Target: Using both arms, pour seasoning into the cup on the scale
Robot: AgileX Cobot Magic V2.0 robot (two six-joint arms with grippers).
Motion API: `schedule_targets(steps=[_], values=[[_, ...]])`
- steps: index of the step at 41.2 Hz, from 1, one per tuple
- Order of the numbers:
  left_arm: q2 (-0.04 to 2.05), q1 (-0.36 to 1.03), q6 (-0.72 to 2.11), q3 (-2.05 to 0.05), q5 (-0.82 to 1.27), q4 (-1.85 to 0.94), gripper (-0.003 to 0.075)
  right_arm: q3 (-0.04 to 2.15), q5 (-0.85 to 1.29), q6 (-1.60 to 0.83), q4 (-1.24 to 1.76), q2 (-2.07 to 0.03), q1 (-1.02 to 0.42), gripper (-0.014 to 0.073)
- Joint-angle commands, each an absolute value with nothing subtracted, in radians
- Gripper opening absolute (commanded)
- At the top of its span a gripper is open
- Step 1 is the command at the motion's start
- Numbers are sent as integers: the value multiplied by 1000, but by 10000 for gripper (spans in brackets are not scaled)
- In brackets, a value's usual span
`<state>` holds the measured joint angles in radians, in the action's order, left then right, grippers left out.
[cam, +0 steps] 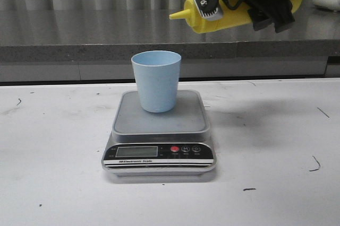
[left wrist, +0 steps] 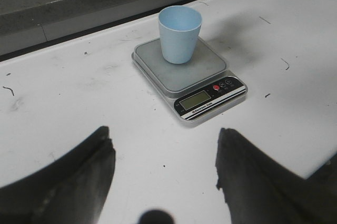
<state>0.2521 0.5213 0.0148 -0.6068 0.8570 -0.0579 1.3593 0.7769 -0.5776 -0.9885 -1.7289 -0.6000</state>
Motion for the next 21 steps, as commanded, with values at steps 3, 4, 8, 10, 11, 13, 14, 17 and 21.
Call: schedule_targets(steps=[3, 4, 8, 10, 11, 13, 14, 17, 21], values=[[262, 522, 8, -629, 783, -69, 421, 1401, 761, -590, -1104, -1678, -602, 373], [262, 522, 8, -629, 783, -69, 421, 1401, 761, -590, -1104, -1678, -602, 372], [262, 522, 8, -629, 783, -69, 421, 1401, 761, -590, -1104, -1678, -602, 372], [262, 522, 8, -629, 783, -69, 421, 1401, 762, -590, -1104, -1678, -602, 372], [262, 522, 8, -629, 783, -69, 421, 1401, 764, -590, -1104, -1678, -602, 372], [262, 522, 8, -629, 783, -69, 421, 1401, 768, -590, -1104, -1678, -602, 372], [262, 522, 8, -629, 783, -69, 421, 1401, 771, -589, -1104, -1678, -602, 372], [262, 522, 8, -629, 783, -69, 421, 1401, 782, -578, -1104, -1678, -602, 372], [262, 522, 8, -629, 783, -69, 421, 1401, 789, -537, -1083, -1678, -602, 372]])
